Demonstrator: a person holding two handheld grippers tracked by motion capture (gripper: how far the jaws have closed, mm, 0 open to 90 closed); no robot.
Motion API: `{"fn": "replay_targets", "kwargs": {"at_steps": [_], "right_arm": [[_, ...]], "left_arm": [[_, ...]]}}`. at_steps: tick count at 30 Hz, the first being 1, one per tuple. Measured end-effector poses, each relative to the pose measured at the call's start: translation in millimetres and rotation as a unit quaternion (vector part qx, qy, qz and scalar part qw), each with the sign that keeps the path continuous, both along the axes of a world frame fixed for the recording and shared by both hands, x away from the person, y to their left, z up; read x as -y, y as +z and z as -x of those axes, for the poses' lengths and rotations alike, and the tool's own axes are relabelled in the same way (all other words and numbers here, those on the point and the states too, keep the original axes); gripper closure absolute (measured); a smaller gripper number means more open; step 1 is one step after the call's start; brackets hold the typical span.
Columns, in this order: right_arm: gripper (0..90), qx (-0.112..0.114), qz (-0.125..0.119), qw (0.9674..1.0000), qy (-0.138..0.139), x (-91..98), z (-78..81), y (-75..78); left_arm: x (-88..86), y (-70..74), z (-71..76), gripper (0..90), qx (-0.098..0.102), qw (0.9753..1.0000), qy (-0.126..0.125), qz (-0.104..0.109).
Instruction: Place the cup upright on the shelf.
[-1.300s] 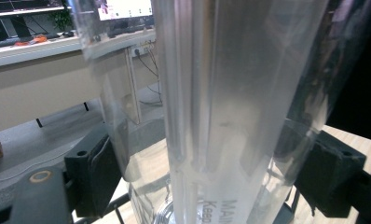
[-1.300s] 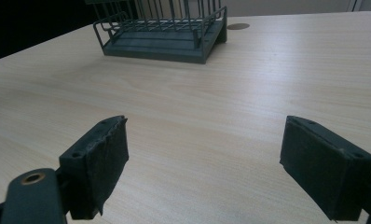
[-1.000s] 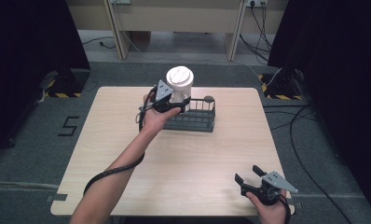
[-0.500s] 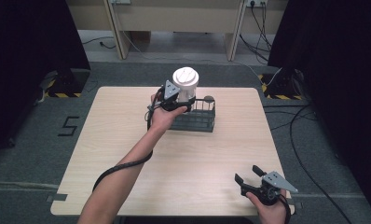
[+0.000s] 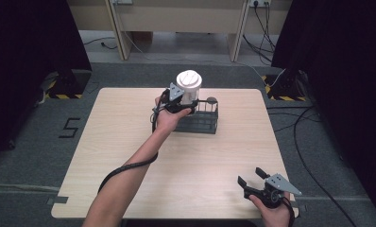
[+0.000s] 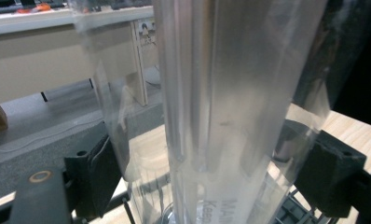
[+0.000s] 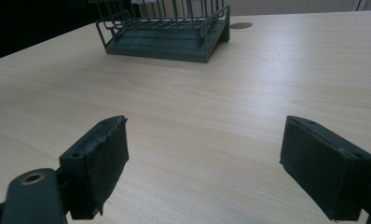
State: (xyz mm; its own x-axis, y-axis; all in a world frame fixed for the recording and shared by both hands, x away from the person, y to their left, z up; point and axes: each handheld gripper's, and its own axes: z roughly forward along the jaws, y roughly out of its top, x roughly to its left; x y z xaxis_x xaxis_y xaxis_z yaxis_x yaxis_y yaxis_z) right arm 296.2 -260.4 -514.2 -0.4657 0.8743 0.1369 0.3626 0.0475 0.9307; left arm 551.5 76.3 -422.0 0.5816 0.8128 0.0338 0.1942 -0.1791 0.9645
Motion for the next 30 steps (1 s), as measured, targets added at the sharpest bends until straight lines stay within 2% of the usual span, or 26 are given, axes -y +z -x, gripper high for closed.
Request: {"fn": "replay_targets", "kwargs": {"at_steps": [9, 17, 22, 25, 30], "right_arm": [[15.8, 0.0, 0.0, 1.0, 0.002, -0.1, 0.0, -0.1], [15.8, 0.001, 0.002, 1.0, 0.004, -0.4, -0.1, -0.1], [15.8, 0.0, 0.001, 1.0, 0.004, -1.1, 0.2, 0.0], [15.8, -0.001, 0.0, 1.0, 0.005, -1.4, 0.3, 0.0], [15.8, 0.0, 0.002, 1.0, 0.006, -1.2, -0.2, -0.1]], "left_arm": [[6.2, -14.6, -1.2, 17.6, -0.018, 0.9998, 0.003, -0.002], [10.1, -19.5, 0.1, 17.5, -0.025, 0.9997, 0.002, -0.005], [10.2, -24.3, 0.9, 17.4, -0.03, 0.9994, 0.007, -0.016], [9.0, -25.7, 1.0, 17.4, -0.032, 0.9994, 0.011, -0.01], [8.4, -26.1, 2.1, 17.4, -0.032, 0.9994, 0.01, -0.012]]}}
